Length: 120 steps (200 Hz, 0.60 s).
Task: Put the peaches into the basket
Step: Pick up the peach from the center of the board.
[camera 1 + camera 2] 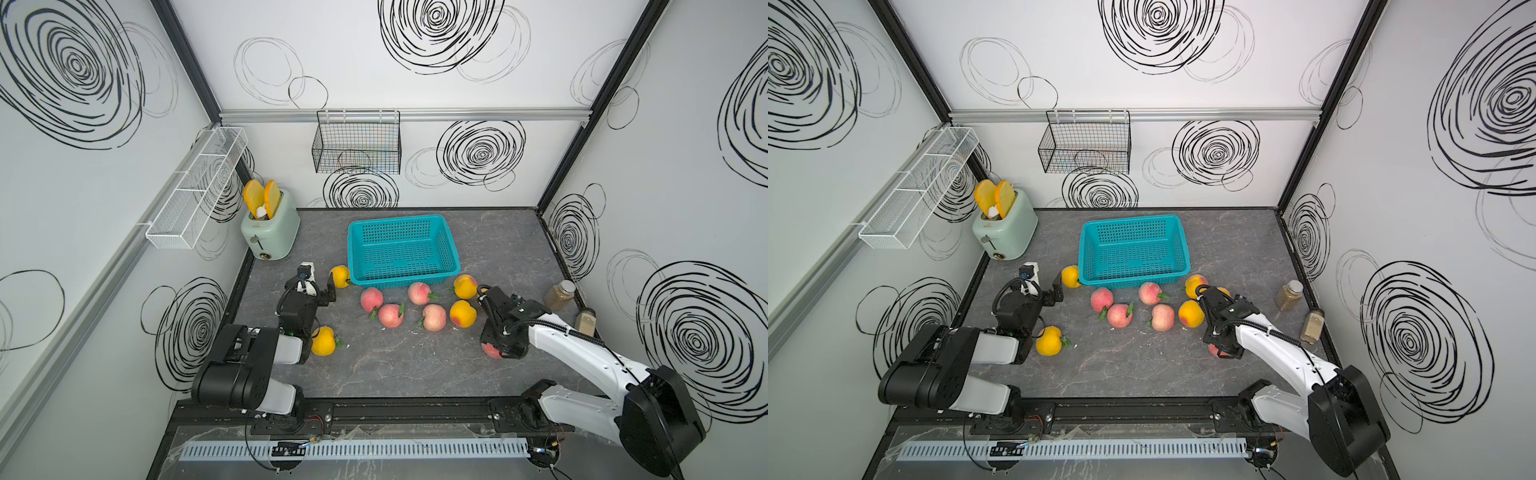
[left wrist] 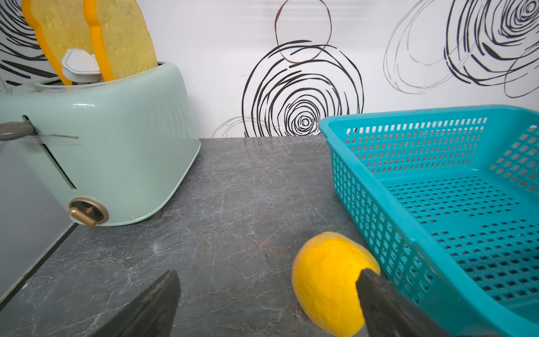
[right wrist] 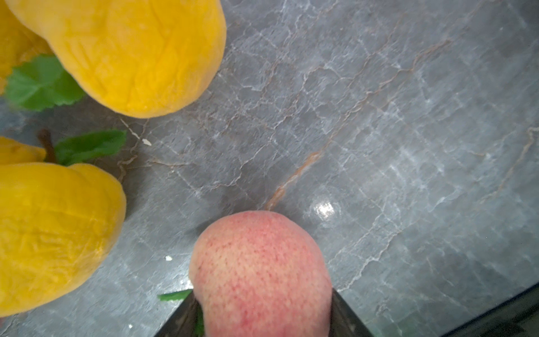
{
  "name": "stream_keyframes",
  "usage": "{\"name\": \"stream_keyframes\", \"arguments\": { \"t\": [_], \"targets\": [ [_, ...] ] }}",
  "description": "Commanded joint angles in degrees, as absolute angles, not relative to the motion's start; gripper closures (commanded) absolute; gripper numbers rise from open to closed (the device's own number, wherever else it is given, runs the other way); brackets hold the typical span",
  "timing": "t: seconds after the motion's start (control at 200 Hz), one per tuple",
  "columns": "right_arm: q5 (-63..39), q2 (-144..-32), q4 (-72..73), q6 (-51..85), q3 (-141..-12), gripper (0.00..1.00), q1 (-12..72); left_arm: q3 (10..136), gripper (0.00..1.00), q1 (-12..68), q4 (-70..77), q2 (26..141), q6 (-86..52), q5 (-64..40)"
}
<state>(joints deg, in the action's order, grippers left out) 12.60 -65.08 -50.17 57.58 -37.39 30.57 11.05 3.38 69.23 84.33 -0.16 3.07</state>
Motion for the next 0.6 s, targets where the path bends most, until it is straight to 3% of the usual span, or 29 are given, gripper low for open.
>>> {"name": "stream_keyframes", "arguments": {
  "t": [0.0, 0.595],
  "targets": [
    [12.56, -64.17, -50.02, 58.62, -37.35, 0.44, 30.86, 11.84, 0.02, 3.42, 73.48, 83.85, 0.49, 3.2],
    [10.03, -60.86, -48.17, 55.19, -40.42, 0.5, 32.01, 11.81, 0.02, 3.43, 73.48, 83.85, 0.47, 3.25]
  ]
}}
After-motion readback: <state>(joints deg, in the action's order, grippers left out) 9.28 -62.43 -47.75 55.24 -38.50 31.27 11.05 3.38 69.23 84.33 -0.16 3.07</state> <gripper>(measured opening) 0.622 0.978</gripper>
